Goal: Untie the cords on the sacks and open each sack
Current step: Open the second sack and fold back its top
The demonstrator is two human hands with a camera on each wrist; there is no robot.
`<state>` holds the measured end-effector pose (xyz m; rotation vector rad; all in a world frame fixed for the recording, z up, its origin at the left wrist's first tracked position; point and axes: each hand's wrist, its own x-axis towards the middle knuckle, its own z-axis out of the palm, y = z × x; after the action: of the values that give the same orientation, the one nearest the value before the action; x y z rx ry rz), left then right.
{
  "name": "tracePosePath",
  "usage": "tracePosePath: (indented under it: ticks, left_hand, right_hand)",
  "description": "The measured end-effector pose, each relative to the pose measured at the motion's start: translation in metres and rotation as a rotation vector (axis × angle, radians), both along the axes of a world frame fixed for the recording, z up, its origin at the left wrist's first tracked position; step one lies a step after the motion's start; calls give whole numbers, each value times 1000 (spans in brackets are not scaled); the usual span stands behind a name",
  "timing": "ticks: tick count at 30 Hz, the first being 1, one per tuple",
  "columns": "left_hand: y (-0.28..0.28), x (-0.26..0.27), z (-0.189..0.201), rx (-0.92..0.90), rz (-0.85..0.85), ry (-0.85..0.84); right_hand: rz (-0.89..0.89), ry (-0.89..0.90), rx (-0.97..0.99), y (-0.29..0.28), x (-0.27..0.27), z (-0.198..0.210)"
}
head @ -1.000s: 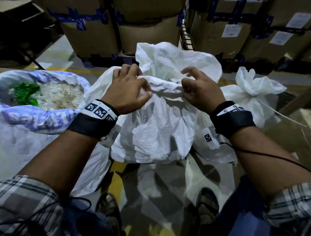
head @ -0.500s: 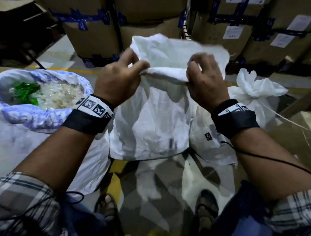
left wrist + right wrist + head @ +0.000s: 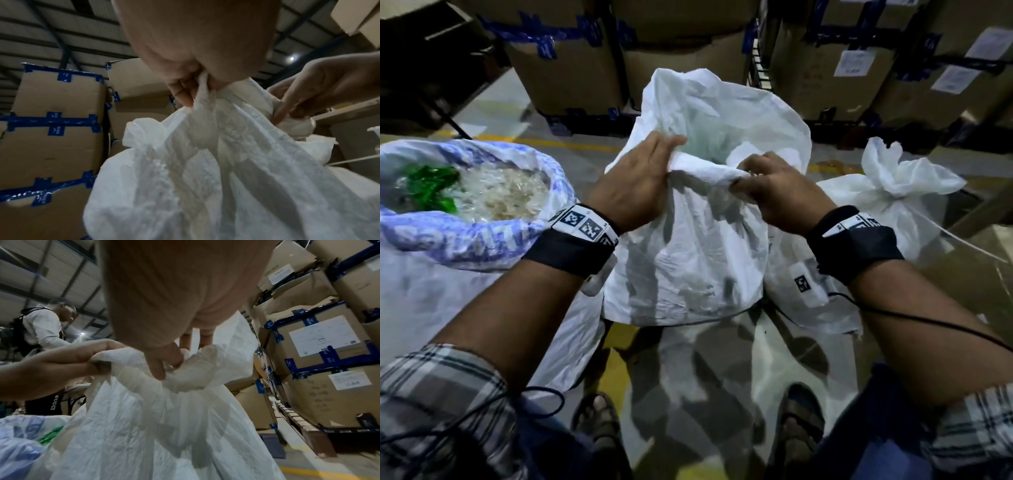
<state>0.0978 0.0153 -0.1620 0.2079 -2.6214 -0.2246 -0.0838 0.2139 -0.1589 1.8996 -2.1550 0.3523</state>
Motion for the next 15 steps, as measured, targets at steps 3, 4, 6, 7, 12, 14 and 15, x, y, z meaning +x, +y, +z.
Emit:
tracePosePath:
  ticks: [3, 4, 6, 7, 12, 14, 15]
  left_hand:
    - [3, 2, 3, 78, -53, -91]
    - [3, 2, 5, 105, -57, -83]
    - [-1, 1, 11, 122, -55, -67]
    - [-3, 2, 15, 92, -40, -71]
    - [5, 2, 24, -150, -24, -65]
    - [13, 1, 25, -86, -44, -62]
    - [16, 1, 25, -70, -52, -75]
  right_hand:
    - [-107, -90, -60, -2, 1, 4]
    - [-161, -137, -53, -4, 2, 4]
    - [-209, -191, -5, -7, 4, 5]
    - [-191, -132, 29, -7, 6, 6]
    - [-98, 270, 203, -5, 11, 0]
    - [-87, 213, 276, -4, 12, 1]
    - [-101, 179, 299, -4, 12, 2]
